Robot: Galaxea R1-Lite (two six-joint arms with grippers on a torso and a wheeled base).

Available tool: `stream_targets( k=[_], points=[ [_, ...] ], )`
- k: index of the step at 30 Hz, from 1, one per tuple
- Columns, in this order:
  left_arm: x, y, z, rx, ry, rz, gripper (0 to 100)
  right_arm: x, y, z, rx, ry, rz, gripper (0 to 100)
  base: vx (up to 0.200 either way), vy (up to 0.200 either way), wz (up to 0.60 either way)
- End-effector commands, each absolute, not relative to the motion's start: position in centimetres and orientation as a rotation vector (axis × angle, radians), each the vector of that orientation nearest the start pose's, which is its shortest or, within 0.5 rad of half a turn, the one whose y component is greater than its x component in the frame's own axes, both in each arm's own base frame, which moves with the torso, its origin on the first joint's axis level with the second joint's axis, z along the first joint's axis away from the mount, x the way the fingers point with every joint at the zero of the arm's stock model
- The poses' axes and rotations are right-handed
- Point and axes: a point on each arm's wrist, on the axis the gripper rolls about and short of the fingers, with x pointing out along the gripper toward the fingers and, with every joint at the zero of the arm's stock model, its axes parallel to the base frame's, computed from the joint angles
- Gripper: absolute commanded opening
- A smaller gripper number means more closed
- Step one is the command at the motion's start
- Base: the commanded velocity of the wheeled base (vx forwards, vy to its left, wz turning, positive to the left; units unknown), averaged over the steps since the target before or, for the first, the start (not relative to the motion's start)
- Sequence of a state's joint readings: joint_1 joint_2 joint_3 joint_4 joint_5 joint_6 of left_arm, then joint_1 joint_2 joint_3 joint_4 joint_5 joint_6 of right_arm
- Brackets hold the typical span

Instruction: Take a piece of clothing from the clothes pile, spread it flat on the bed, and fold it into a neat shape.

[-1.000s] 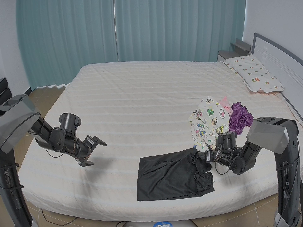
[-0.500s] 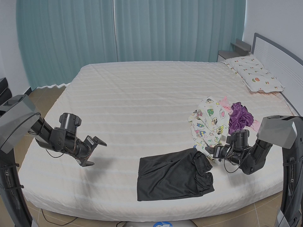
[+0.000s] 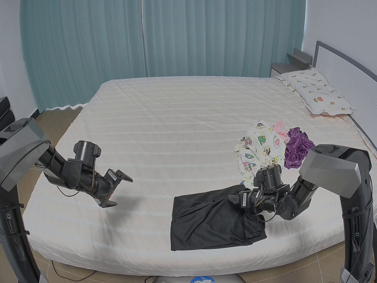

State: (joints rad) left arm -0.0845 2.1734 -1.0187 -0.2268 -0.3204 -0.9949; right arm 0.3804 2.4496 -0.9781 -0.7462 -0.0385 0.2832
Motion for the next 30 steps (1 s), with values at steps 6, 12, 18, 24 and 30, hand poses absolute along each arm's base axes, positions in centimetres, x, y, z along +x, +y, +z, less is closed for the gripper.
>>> stream_targets(
  k=[6, 12, 18, 24, 30],
  points=[
    [36.9, -3.8, 3.7, -1.017, 1.043, 0.119, 100, 38.3, 11.0, -6.2, 0.026, 0.819, 0.150, 100, 0.000, 0.000, 0.00],
    [36.9, -3.8, 3.7, -1.017, 1.043, 0.119, 100, 38.2, 8.6, -6.0, 0.062, 0.757, 0.100, 100, 0.000, 0.000, 0.00],
    [36.9, -3.8, 3.7, -1.017, 1.043, 0.119, 100, 37.7, 6.6, -5.2, 0.111, 0.758, 0.045, 100, 0.000, 0.000, 0.00],
    [36.9, -3.8, 3.7, -1.016, 1.043, 0.118, 100, 37.7, 4.3, -4.5, 0.155, 0.716, -0.001, 100, 0.000, 0.000, 0.00],
    [36.9, -3.8, 3.7, -1.017, 1.043, 0.119, 100, 36.3, 5.4, -3.5, 0.245, 0.608, 0.100, 100, 0.000, 0.000, 0.00]
  ],
)
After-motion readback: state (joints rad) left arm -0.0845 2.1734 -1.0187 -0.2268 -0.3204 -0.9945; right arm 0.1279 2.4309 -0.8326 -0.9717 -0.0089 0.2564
